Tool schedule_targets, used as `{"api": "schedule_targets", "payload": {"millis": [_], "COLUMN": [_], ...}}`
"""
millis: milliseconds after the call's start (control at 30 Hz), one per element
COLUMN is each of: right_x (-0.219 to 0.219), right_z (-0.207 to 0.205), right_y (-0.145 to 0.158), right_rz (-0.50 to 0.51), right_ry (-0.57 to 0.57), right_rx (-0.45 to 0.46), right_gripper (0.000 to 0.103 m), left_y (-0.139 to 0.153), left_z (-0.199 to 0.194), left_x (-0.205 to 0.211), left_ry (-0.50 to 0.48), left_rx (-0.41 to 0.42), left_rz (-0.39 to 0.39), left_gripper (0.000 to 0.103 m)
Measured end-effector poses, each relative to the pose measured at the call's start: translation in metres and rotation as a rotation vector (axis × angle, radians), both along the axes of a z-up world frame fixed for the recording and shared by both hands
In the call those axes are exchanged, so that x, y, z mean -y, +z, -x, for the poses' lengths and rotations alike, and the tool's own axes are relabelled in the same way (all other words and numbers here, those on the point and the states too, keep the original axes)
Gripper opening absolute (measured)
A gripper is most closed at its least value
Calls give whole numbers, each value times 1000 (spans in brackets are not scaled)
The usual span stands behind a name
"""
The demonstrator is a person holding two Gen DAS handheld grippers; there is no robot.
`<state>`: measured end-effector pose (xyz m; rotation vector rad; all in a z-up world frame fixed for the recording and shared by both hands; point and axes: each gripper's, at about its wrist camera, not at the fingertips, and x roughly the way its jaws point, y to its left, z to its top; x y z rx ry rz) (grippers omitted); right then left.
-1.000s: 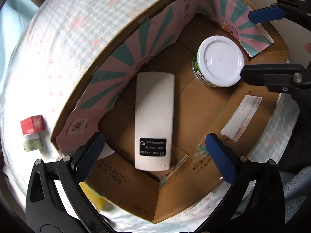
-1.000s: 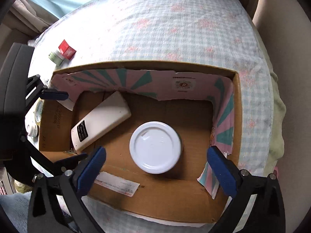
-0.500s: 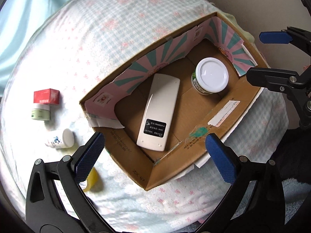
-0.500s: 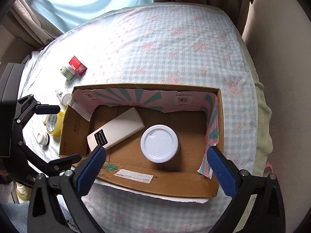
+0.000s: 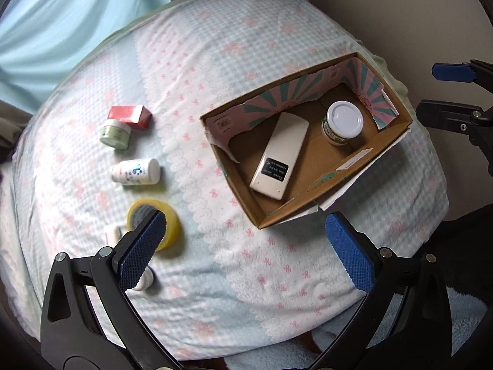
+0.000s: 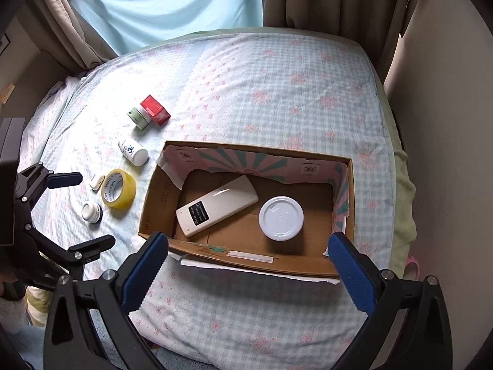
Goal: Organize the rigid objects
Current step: 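Grasp the white round cap with the left tool while the right tool grasps the vitamin D bottle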
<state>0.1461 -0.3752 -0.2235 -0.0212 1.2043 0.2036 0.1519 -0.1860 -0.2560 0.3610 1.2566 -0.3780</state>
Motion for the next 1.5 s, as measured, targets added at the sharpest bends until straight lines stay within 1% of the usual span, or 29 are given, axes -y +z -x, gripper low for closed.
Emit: {"api": "schedule_targets", "payload": {"millis": [67,133,200,267,367,467,533,633,767,867,1000,1100,1333,1400,1500], "right_x": [-8,-17,-26,-37,-54,-78,-94,-118,-148,-171,-204,-228,-282,-297,-316], "right_z": [3,6,4,0,-8,-18,-24,-35,-47,-57,-78,-92,-122,-130,-140], "right_y": [11,23,31,36,39,37,35,28,22,15,-6,-25,-77,-94,-116], "right_rz": [3,6,-1,-4,-41,-50,-55,-73,-65,-60,-4,12,71,92,140], "right_ry": [6,5,19,32,66,115,151,193,247,293,367,410,507,544,602], "right_rx": [34,89,111,113,108,103,103,84,68,51,16,-7,-85,-109,-127], "right_gripper": [103,103,103,103,103,103,103,103,103,103,103,103,103,103,103], "left_y": [9,18,27,33,39,42,41,35,14,-2,-30,-57,-115,-127,-144], "left_z": [6,13,22,31,43,54,60,69,75,79,78,74,56,52,44], "left_x": [-16,-33,-53,-72,-103,-136,-156,-184,-218,-235,-251,-260,-269,-270,-269], "left_ry": [39,88,141,193,280,375,427,492,587,655,753,816,932,951,960], "left_rx": [8,16,39,67,85,105,114,107,68,50,33,13,-16,-16,-14], "left_rz": [9,27,36,28,24,28,19,20,44,62,95,125,92,96,79], "left_gripper": [103,103,103,103,103,103,103,103,103,103,103,103,103,103,102]}}
